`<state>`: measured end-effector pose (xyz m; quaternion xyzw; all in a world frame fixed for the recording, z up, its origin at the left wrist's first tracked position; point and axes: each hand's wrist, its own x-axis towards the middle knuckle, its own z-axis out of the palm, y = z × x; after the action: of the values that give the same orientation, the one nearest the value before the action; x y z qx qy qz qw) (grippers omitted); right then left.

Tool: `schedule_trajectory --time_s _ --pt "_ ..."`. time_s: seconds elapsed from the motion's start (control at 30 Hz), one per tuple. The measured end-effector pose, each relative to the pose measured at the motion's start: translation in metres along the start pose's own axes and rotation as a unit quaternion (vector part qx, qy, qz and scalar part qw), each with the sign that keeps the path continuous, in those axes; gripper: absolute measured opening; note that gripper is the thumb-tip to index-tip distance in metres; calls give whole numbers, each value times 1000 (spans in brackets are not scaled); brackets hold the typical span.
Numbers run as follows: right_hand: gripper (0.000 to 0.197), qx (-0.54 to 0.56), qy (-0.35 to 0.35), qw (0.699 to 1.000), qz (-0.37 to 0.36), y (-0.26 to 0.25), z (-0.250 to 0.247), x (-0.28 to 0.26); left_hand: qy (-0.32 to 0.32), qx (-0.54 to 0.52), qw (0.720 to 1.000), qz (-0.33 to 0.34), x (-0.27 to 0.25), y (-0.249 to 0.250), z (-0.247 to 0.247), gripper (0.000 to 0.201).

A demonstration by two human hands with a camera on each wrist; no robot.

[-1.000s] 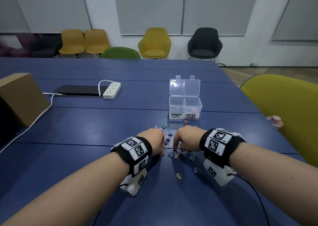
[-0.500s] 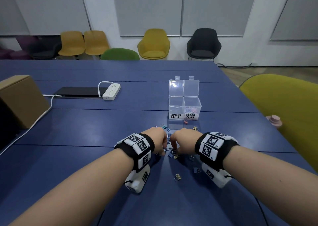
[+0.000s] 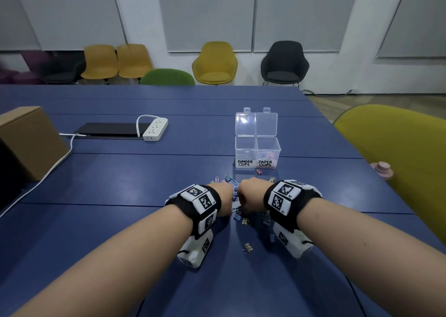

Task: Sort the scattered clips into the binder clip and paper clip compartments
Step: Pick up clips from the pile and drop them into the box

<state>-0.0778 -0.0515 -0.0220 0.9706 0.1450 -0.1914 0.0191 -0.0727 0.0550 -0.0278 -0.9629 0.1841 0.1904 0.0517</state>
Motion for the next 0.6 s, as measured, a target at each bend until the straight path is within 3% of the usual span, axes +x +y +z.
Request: schedule_trajectory --time_s 0.17,0.23,0.3,0.33,0.4,0.47,0.5,0.53,0.57,0.6 --pt "20 -6 8 1000 2 2 8 1 -10 -28 1000 2 -10 -3 1 37" --pt "18 2 8 1000 9 2 12 2 1 -99 995 -5 -16 -8 -5 36" --pt "23 8 0 1000 9 2 14 2 9 -253 967 -20 -20 -17 -10 32" --pt "25 11 -3 1000 10 2 14 1 7 -375 926 -33 -21 -23 -10 30" --pt "26 22 2 1000 12 2 11 -1 -1 -612 789 -48 -24 -35 -8 27" --pt "24 71 -4 997 24 4 7 -4 -21 -759 649 -53 -27 -47 -4 21" --pt "20 128 -2 991 34 7 5 -4 -26 -799 598 -52 -30 -53 -4 19" --pt "14 220 -4 975 44 11 5 -4 -22 -829 557 -51 -33 -58 -3 17" --pt "10 341 -8 939 53 13 4 -5 -11 -852 521 -55 -35 -62 -3 17" --pt "11 466 -10 883 58 16 6 -5 5 -870 490 -62 -37 -65 -2 17"
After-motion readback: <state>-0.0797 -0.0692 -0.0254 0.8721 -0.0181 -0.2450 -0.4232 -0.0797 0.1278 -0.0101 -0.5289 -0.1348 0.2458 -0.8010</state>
